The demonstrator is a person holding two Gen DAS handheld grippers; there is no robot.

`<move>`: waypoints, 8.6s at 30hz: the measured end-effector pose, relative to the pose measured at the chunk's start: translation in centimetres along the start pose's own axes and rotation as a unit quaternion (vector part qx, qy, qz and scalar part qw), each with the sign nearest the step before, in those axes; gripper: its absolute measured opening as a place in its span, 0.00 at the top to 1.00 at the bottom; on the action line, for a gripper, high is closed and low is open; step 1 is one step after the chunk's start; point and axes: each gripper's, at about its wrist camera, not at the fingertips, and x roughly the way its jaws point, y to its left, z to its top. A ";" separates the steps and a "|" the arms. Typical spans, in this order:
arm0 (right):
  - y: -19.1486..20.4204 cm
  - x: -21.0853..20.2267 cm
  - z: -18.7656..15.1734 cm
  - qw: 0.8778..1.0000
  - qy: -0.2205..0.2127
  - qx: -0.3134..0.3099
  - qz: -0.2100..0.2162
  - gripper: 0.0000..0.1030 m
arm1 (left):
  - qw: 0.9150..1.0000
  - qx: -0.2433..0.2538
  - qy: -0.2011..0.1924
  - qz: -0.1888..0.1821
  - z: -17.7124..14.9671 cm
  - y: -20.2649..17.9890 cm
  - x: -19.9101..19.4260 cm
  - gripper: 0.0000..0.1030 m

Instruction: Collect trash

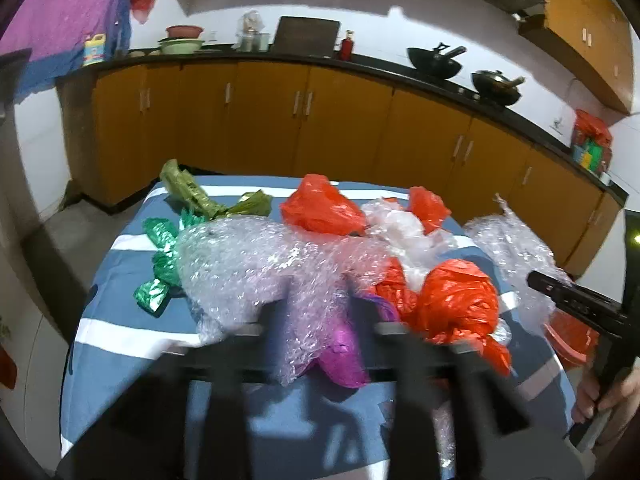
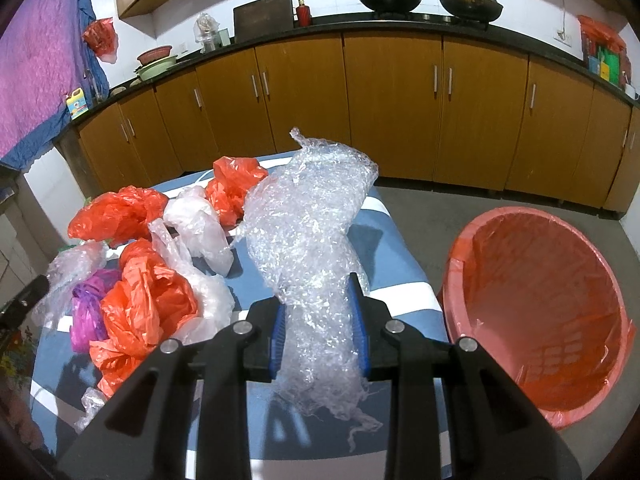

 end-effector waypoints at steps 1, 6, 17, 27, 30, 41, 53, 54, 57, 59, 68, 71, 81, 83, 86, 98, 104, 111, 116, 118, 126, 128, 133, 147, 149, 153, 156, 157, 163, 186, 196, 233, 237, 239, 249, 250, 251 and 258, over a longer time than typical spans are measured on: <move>0.0 0.0 0.0 1.000 0.000 0.000 0.000 0.72 | 1.000 -0.001 -0.006 0.005 0.0 -0.1 -0.1 0.40; -0.1 0.1 0.0 1.000 0.001 0.003 -0.003 0.72 | 1.000 0.006 -0.003 0.016 0.3 -0.6 0.6 0.40; -0.3 -0.1 0.1 1.000 0.000 0.003 -0.006 0.72 | 1.000 0.010 0.026 0.001 0.7 -1.4 2.9 0.76; -0.5 -1.6 0.0 1.000 -0.011 0.005 0.000 0.72 | 1.000 0.006 0.006 -0.006 1.5 -1.2 0.6 0.96; -0.7 -2.5 0.0 1.000 -0.016 0.005 0.005 0.72 | 1.000 0.010 -0.005 -0.013 1.8 -1.5 -0.8 0.96; -2.1 -6.4 -0.1 0.999 -0.042 0.015 0.021 0.73 | 0.996 0.021 -0.059 -0.063 3.7 -4.2 -6.9 0.97; -5.7 -9.8 -0.1 0.997 -0.067 0.035 0.003 0.73 | 0.987 0.045 -0.091 -0.122 5.9 -10.3 -8.9 0.98; -6.2 -10.1 -0.2 0.997 -0.069 0.037 0.000 0.73 | 0.986 0.047 -0.091 -0.128 6.0 -10.9 -8.9 0.98; -7.8 -10.8 -0.3 0.996 -0.072 0.045 -0.011 0.73 | 0.983 0.059 -0.092 -0.146 6.4 -13.2 -8.8 0.99; -9.1 -11.0 -0.4 0.996 -0.073 0.052 -0.019 0.73 | 0.981 0.068 -0.093 -0.156 6.5 -14.6 -8.6 0.99; -11.8 -11.4 -1.3 0.995 -0.069 0.071 -0.031 0.73 | 0.988 0.059 -0.032 -0.137 4.1 -12.8 -5.9 0.98; -11.4 -11.1 -1.4 0.995 -0.065 0.067 -0.029 0.73 | 0.992 0.050 -0.020 -0.111 3.0 -10.9 -5.7 0.77; -8.4 -11.2 -2.1 0.997 -0.061 0.054 -0.015 0.73 | 0.998 0.027 -0.005 -0.048 -1.3 -5.7 -5.8 0.36; -7.8 -11.5 -2.5 0.997 -0.061 0.049 -0.015 0.73 | 0.999 0.021 0.005 -0.044 -2.2 -5.1 -5.3 0.36; -7.2 -11.9 -3.0 0.997 -0.062 0.044 -0.014 0.73 | 0.999 0.015 0.012 -0.039 -3.0 -4.6 -4.8 0.32; -6.4 -12.2 -4.9 0.998 -0.053 0.035 -0.016 0.73 | 0.999 0.025 0.020 -0.041 -3.8 -6.3 -2.4 0.15; -6.4 -11.7 -5.0 0.998 -0.047 0.033 -0.018 0.73 | 0.997 0.034 0.053 -0.054 -4.0 -6.9 -0.1 0.73; -6.3 -11.6 -4.9 0.998 -0.047 0.033 -0.018 0.73 | 0.997 0.032 0.044 -0.059 -3.9 -6.2 -0.6 0.93; -6.2 -11.9 -5.0 0.998 -0.051 0.029 -0.014 0.73 | 0.998 0.017 0.020 -0.059 -3.0 -5.0 -2.9 0.94; -6.1 -12.3 -5.0 0.998 -0.055 0.028 -0.012 0.73 | 0.998 0.012 0.009 -0.057 -2.4 -4.6 -3.8 0.94; -5.9 -14.2 -4.3 0.997 -0.075 0.024 -0.002 0.73 | 0.998 0.013 -0.031 -0.061 0.8 -5.4 -6.4 0.94; -6.3 -14.6 -4.1 0.996 -0.080 0.026 -0.003 0.73 | 0.997 0.017 -0.036 -0.065 1.2 -6.2 -6.5 0.94; -7.7 -15.2 -3.9 0.996 -0.087 0.036 -0.012 0.73 | 0.995 0.029 -0.042 -0.080 1.8 -8.3 -6.3 0.94; -14.9 -14.9 -4.0 0.991 -0.083 0.078 -0.068 0.73 | 0.988 0.060 -0.025 -0.139 2.5 -18.2 -2.7 0.94; -15.9 -14.8 -4.0 0.990 -0.081 0.083 -0.077 0.73 | 0.987 0.067 -0.020 -0.147 2.4 -19.7 -2.1 0.94; -18.0 -14.1 -4.0 0.988 -0.076 0.095 -0.093 0.73 | 0.984 0.079 -0.007 -0.161 1.9 -22.6 -0.6 0.94; -19.5 -13.2 -3.9 0.987 -0.070 0.105 -0.102 0.73 | 0.982 0.088 0.006 -0.169 1.3 -24.7 0.7 0.94; -19.8 -12.9 -3.9 0.986 -0.068 0.107 -0.104 0.73 | 0.981 0.091 0.010 -0.171 1.1 -25.3 1.1 0.94; -22.4 -11.1 -4.1 0.984 -0.056 0.123 -0.113 0.73 | 0.977 0.108 0.036 -0.181 -0.1 -28.9 3.9 0.94; -26.8 -6.5 -4.4 0.983 -0.032 0.141 -0.111 0.58 | 0.966 0.135 0.074 -0.208 -1.7 -33.1 8.8 0.58; -25.8 -8.0 -4.1 0.983 -0.045 0.136 -0.111 0.53 | 0.972 0.119 0.052 -0.195 -0.2 -30.9 6.9 0.58; 5.4 -3.8 -1.2 0.994 -0.009 -0.042 0.101 0.40 | 0.994 -0.013 -0.048 0.097 -2.0 1.0 -4.9 0.20; 7.3 -2.7 -1.3 0.994 -0.002 -0.052 0.097 0.34 | 0.993 -0.015 -0.050 0.104 -2.4 2.1 -4.8 0.16; 7.9 -1.9 -1.3 0.994 0.003 -0.056 0.092 0.33 | 0.993 -0.015 -0.051 0.105 -2.4 2.6 -4.7 0.15; 10.6 0.8 -2.1 0.992 0.020 -0.106 0.065 0.33 | 0.993 -0.024 -0.048 0.109 -2.4 3.7 -4.4 0.14; 10.6 1.1 -2.2 0.992 0.023 -0.105 0.064 0.33 | 0.993 -0.024 -0.048 0.107 -2.4 3.7 -4.3 0.14; 10.5 1.3 -2.3 0.992 0.026 -0.104 0.063 0.40 | 0.993 -0.023 -0.047 0.105 -2.5 3.5 -4.3 0.14; 9.6 0.9 -2.2 0.993 0.021 -0.097 0.070 0.64 | 0.995 -0.016 -0.041 0.084 -2.4 1.9 -3.5 0.12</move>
